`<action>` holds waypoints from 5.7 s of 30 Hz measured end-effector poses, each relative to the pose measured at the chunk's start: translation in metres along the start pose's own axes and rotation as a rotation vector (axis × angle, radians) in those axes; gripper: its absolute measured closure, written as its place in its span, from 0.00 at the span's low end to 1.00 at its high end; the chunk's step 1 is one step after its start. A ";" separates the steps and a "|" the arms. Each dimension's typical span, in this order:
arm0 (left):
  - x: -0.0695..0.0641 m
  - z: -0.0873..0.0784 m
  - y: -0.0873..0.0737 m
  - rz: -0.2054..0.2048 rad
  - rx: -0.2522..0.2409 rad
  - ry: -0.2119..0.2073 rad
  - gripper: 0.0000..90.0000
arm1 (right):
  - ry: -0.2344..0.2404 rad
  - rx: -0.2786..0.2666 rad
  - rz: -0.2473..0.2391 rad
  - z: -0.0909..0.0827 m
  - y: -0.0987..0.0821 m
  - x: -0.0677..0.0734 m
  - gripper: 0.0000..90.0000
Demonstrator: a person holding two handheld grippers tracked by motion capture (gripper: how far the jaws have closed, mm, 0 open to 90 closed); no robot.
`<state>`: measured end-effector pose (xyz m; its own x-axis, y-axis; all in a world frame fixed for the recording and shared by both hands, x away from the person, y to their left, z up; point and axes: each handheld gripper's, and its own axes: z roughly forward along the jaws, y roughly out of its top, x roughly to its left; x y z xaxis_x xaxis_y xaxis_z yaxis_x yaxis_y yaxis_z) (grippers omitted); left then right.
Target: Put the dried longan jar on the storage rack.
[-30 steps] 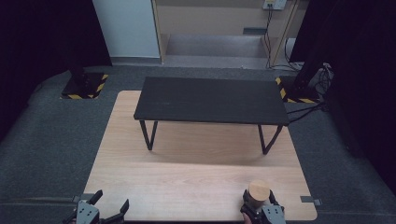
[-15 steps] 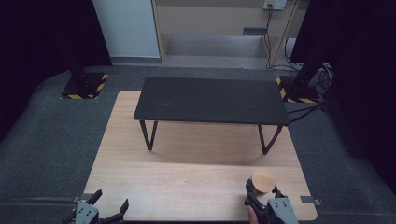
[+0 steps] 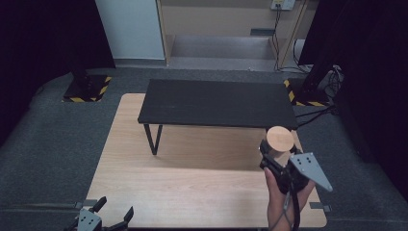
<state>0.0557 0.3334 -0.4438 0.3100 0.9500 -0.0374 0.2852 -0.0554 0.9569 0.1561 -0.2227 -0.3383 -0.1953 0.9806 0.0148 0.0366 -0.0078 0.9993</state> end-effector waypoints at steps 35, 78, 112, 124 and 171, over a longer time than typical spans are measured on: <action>0.000 -0.004 -0.002 -0.025 -0.018 0.014 0.04 | -0.042 0.120 -0.019 0.121 0.044 -0.043 0.28; 0.005 -0.004 -0.003 -0.033 -0.023 0.008 0.04 | -0.026 0.164 -0.001 0.145 0.042 -0.064 0.27; 0.008 -0.013 -0.005 -0.041 -0.040 0.027 0.04 | -0.063 0.152 0.027 0.143 0.044 -0.063 0.01; 0.007 -0.014 -0.005 -0.039 -0.043 0.029 0.04 | -0.027 0.146 0.025 0.135 0.043 -0.064 0.01; 0.010 0.017 0.020 0.039 -0.043 0.026 0.04 | 0.004 0.140 0.070 -0.019 -0.056 -0.044 0.02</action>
<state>0.0804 0.3367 -0.4296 0.2963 0.9551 0.0072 0.2335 -0.0797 0.9691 0.1438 -0.2694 -0.3944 -0.1909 0.9779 0.0850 0.1866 -0.0488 0.9812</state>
